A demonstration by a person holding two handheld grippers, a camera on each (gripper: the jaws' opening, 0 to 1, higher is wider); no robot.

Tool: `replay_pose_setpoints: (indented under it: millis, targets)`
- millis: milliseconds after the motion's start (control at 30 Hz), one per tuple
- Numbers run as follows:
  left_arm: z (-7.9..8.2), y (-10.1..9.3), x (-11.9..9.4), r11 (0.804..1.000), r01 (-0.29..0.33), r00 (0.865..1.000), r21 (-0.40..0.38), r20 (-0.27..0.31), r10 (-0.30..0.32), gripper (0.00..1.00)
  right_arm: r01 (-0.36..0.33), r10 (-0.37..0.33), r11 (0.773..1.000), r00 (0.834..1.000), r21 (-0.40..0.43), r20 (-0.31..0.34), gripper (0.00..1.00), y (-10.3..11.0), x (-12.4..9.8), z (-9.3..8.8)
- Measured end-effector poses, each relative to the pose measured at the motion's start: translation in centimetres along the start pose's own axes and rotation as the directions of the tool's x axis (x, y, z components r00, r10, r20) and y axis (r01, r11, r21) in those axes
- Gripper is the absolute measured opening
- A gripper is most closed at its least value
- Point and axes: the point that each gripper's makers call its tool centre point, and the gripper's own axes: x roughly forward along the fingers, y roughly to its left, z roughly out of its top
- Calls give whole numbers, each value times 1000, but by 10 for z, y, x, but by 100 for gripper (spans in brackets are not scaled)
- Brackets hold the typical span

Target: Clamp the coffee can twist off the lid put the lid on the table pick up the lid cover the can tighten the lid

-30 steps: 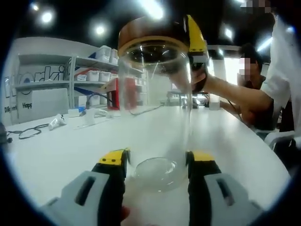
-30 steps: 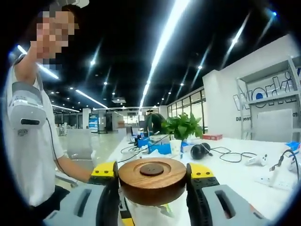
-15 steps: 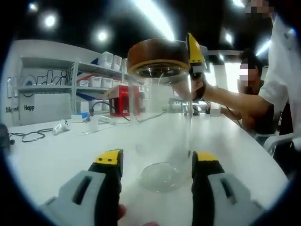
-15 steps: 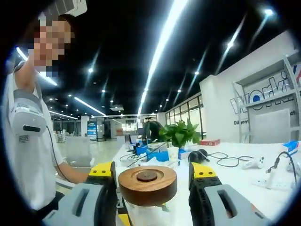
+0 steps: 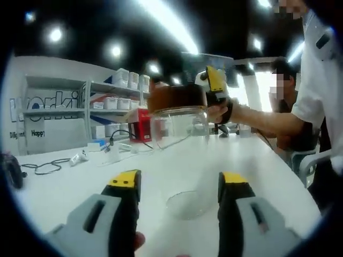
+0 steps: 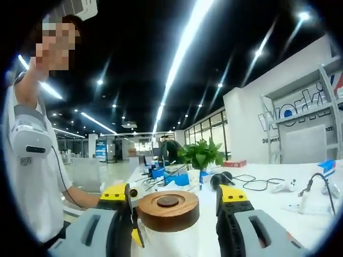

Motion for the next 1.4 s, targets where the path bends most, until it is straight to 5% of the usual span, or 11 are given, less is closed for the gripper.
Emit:
replay_pose_setpoints:
  millis: [333,767,1400]
  targets:
    - [36,0,-19,997,-73,992,-34,99,76,45,85,-85,996,992,2,91,57,6,-22,18]
    - [61,-12,-39,995,-100,985,-20,141,102,33,122,-121,992,985,1,124,52,23,-41,19]
    - [38,-28,-45,991,-124,986,-57,106,130,27,199,-206,977,974,70,99,43,41,-69,-23]
